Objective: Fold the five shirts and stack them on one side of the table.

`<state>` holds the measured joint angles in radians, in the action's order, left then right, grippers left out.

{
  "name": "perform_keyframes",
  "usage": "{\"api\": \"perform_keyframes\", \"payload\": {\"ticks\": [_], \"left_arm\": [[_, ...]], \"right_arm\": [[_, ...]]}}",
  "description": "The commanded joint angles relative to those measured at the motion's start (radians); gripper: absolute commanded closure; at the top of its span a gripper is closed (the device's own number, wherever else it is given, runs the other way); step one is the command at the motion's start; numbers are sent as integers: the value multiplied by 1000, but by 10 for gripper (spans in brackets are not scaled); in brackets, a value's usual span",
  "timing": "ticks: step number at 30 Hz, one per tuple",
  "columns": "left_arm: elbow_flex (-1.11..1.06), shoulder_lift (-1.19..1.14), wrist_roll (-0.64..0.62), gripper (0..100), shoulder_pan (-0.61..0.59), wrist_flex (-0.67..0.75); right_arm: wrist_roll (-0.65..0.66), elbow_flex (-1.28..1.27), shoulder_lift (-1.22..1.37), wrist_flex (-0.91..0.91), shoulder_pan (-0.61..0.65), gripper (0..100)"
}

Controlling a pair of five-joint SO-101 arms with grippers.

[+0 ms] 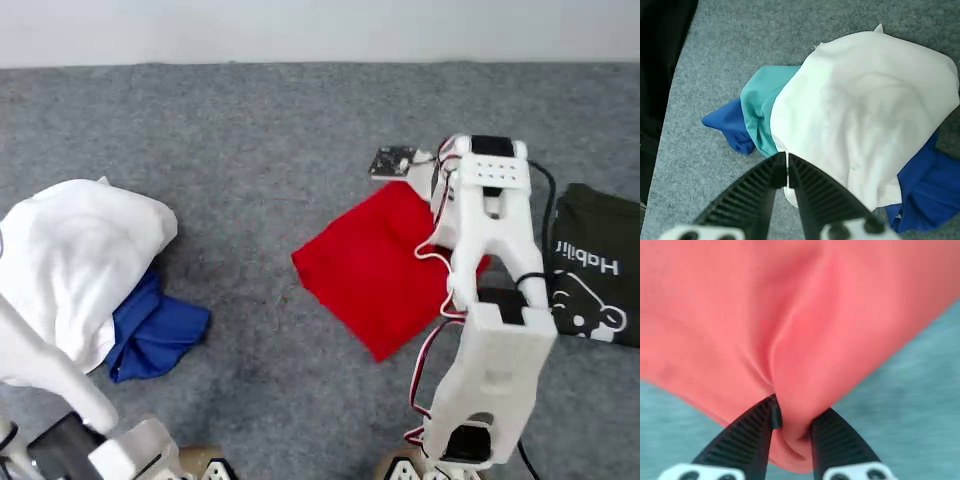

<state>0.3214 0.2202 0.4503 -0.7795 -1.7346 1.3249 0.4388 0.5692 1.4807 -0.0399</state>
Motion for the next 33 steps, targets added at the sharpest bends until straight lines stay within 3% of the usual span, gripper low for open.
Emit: {"api": "perform_keyframes", "payload": {"ticks": [1,8,13,20,25,30,33], "left_arm": [[36,51,8,982,8,-20],[-33,52,9,983,2,-20],[-39,54,9,984,6,-20],[-39,52,9,984,8,-20],[-39,52,9,984,3,-20],[-39,52,11,984,2,-20],[-39,52,11,984,2,-20]], "right_arm": [[66,229,50,-39,1,988],[20,439,162,-7,10,942],[-315,568,163,119,10,827],[-749,657,170,232,21,742],[-1008,660,160,298,56,734],[-1402,658,163,309,94,732],[-1519,654,162,314,122,731]]}}
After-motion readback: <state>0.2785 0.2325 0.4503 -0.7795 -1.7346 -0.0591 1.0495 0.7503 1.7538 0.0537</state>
